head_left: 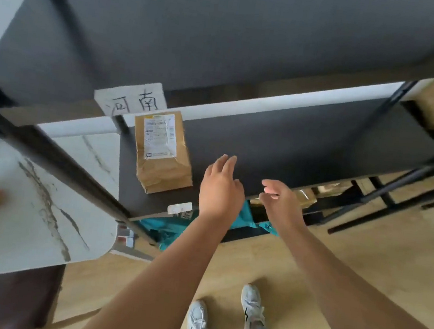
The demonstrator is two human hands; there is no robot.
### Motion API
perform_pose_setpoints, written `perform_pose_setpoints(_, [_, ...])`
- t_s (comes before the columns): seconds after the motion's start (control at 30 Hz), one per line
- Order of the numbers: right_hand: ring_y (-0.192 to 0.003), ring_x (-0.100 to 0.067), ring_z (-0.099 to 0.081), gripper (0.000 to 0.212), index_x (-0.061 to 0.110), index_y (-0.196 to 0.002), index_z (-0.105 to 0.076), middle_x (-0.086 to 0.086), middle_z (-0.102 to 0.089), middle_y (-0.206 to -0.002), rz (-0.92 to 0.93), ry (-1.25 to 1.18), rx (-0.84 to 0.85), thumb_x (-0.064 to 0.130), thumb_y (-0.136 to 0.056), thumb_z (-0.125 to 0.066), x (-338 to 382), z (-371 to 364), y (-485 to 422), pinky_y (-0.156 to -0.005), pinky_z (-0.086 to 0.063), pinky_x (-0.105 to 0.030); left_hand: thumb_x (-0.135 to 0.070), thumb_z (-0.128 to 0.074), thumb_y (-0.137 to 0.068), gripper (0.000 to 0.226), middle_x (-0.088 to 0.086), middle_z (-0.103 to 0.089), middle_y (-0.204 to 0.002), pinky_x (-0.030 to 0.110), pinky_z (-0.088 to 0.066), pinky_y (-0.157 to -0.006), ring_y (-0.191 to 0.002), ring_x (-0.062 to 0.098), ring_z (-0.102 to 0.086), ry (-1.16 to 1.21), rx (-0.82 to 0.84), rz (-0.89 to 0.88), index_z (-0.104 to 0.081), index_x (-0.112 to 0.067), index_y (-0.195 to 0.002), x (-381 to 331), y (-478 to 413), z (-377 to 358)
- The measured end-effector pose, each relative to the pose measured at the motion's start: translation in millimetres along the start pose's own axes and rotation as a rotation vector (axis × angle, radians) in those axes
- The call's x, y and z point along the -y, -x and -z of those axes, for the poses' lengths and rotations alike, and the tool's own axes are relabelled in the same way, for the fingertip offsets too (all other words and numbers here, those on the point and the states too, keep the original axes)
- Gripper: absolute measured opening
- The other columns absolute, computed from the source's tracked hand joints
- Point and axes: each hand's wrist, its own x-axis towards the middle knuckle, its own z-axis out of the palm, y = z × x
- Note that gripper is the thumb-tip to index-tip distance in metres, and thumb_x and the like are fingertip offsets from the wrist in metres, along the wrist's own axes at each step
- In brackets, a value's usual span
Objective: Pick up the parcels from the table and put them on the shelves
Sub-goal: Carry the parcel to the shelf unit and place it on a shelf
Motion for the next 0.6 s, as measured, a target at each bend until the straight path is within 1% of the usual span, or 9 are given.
perform_pose_setpoints(0.07, [-0.113,-0.013,-0.056,0.036,0.024,-0.135,-0.055,0.0,-0.059,-0.137,-0.041,0.025,-0.061,0.026,-0.099,-0.055,-21,29,-2,-0.082,-0.042,-0.024,-0.015,-0.049,-0.099,0.054,-0.001,-0.035,-0.16,0.033,-0.028,-0.118,-0.148,0.02,-0.028,-0.002,0.065,-0.044,-0.039,-0.021,-0.152,-20,3,-22])
perform_pose_setpoints(0.13, [-0.118,-0.018,-0.057,0.039,0.021,-0.137,-0.054,-0.001,-0.059,-0.137,-0.094,0.01,-0.11,0.029,-0.099,-0.054,-43,63,-6,-0.079,-0.041,-0.025,-0.015,-0.049,-0.099,0.055,0.0,-0.035,-0.16,0.034,-0.026,-0.119,-0.148,0.02,-0.027,-0.032,0.141,-0.106,-0.039,-0.02,-0.153,-49,6,-48])
perform_pose_setpoints(0.2, [-0.11,-0.016,-0.058,0.04,0.021,-0.138,-0.053,-0.002,-0.06,-0.135,-0.13,-0.029,-0.15,0.029,-0.099,-0.053,-64,89,-11,-0.073,-0.041,-0.023,-0.015,-0.047,-0.099,0.055,0.0,-0.034,-0.161,0.035,-0.026,-0.121,-0.148,0.02,-0.026,-0.058,0.203,-0.138,-0.037,-0.02,-0.153,-73,9,-69])
perform_pose_setpoints(0.27, [-0.098,-0.011,-0.055,0.041,0.023,-0.138,-0.053,-0.002,-0.061,-0.132,-0.164,-0.063,-0.19,0.03,-0.098,-0.055,-89,121,-15,-0.061,-0.04,-0.017,-0.014,-0.045,-0.099,0.055,-0.002,-0.033,-0.161,0.036,-0.027,-0.12,-0.148,0.019,-0.026,-0.074,0.259,-0.164,-0.036,-0.022,-0.153,-105,12,-96])
perform_pose_setpoints(0.33, [-0.099,-0.01,-0.056,0.043,0.023,-0.139,-0.053,-0.002,-0.06,-0.133,-0.194,-0.074,-0.206,0.03,-0.097,-0.057,-119,158,-20,-0.057,-0.038,-0.016,-0.011,-0.045,-0.1,0.056,-0.003,-0.034,-0.161,0.036,-0.028,-0.12,-0.148,0.019,-0.027,-0.074,0.293,-0.176,-0.036,-0.023,-0.153,-143,15,-127])
perform_pose_setpoints(0.4, [-0.11,-0.015,-0.058,0.043,0.021,-0.138,-0.054,-0.003,-0.06,-0.135,-0.217,-0.106,-0.224,0.027,-0.096,-0.059,-147,201,-23,-0.068,-0.042,-0.021,-0.009,-0.045,-0.099,0.056,-0.004,-0.035,-0.16,0.037,-0.03,-0.119,-0.146,0.019,-0.03,-0.056,0.316,-0.167,-0.036,-0.024,-0.153,-183,21,-159])
perform_pose_setpoints(0.43, [-0.112,-0.018,-0.059,0.042,0.019,-0.137,-0.055,-0.005,-0.06,-0.135,-0.226,-0.135,-0.245,0.026,-0.095,-0.06,-162,225,-23,-0.075,-0.042,-0.024,-0.008,-0.044,-0.099,0.056,-0.004,-0.036,-0.159,0.037,-0.031,-0.118,-0.146,0.019,-0.031,-0.048,0.332,-0.168,-0.037,-0.024,-0.152,-203,25,-177])
perform_pose_setpoints(0.53, [-0.11,-0.02,-0.058,0.041,0.012,-0.135,-0.056,-0.007,-0.061,-0.13,-0.246,-0.211,-0.317,0.021,-0.095,-0.062,-208,303,-22,-0.085,-0.042,-0.03,-0.007,-0.044,-0.097,0.057,-0.002,-0.038,-0.158,0.038,-0.036,-0.115,-0.144,0.021,-0.035,-0.041,0.38,-0.19,-0.039,-0.026,-0.151,-262,39,-230])
perform_pose_setpoints(0.6, [-0.117,-0.023,-0.057,0.042,0.012,-0.136,-0.055,-0.007,-0.059,-0.131,-0.273,-0.226,-0.361,0.021,-0.096,-0.062,-237,352,-19,-0.094,-0.046,-0.037,-0.008,-0.045,-0.097,0.056,0.0,-0.04,-0.157,0.039,-0.039,-0.113,-0.142,0.022,-0.039,-0.036,0.413,-0.23,-0.04,-0.025,-0.15,-299,49,-262])
